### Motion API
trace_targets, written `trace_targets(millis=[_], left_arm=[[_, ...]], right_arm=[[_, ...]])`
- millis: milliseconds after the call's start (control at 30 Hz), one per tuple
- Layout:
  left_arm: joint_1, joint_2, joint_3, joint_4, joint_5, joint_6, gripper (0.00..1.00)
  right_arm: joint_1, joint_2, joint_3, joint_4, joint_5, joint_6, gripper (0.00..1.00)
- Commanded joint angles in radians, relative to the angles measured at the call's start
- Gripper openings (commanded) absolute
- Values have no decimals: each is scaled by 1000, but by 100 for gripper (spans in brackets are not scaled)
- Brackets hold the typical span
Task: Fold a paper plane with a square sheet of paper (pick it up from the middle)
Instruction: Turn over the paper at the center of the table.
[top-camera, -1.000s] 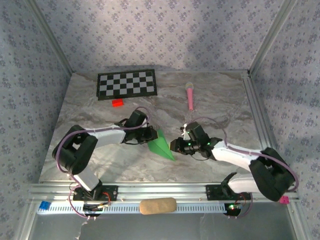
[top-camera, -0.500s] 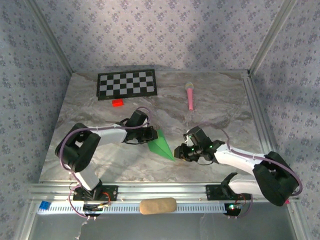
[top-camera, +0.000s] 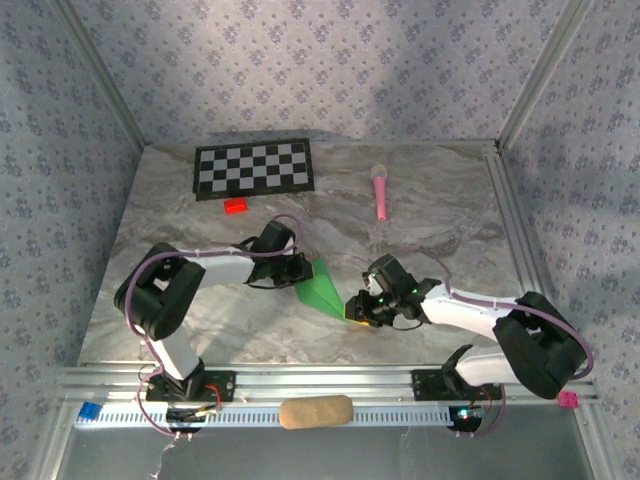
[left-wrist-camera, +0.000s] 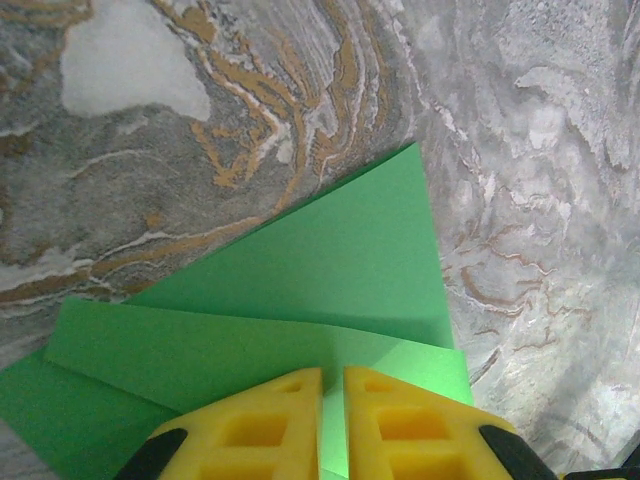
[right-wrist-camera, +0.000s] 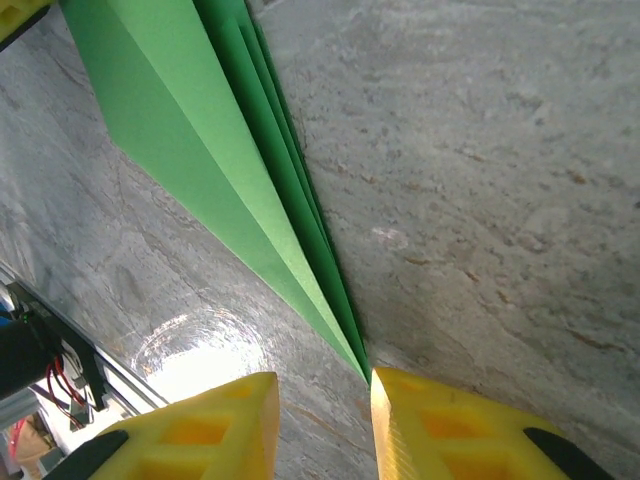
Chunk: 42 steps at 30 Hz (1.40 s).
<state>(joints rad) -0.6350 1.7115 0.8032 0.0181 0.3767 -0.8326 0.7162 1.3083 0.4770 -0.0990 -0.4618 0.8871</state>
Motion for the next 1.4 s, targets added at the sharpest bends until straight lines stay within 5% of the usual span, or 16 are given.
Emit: trace_targets(millis=[0,1367], left_arm=[[7,16,-10,-28,-2,23,15],[28,32,-22,-27,14,-33,14]], right_arm=[[2,10,-5,-11,-27,13,29],[-14,70,-40,179,-57,103,27]])
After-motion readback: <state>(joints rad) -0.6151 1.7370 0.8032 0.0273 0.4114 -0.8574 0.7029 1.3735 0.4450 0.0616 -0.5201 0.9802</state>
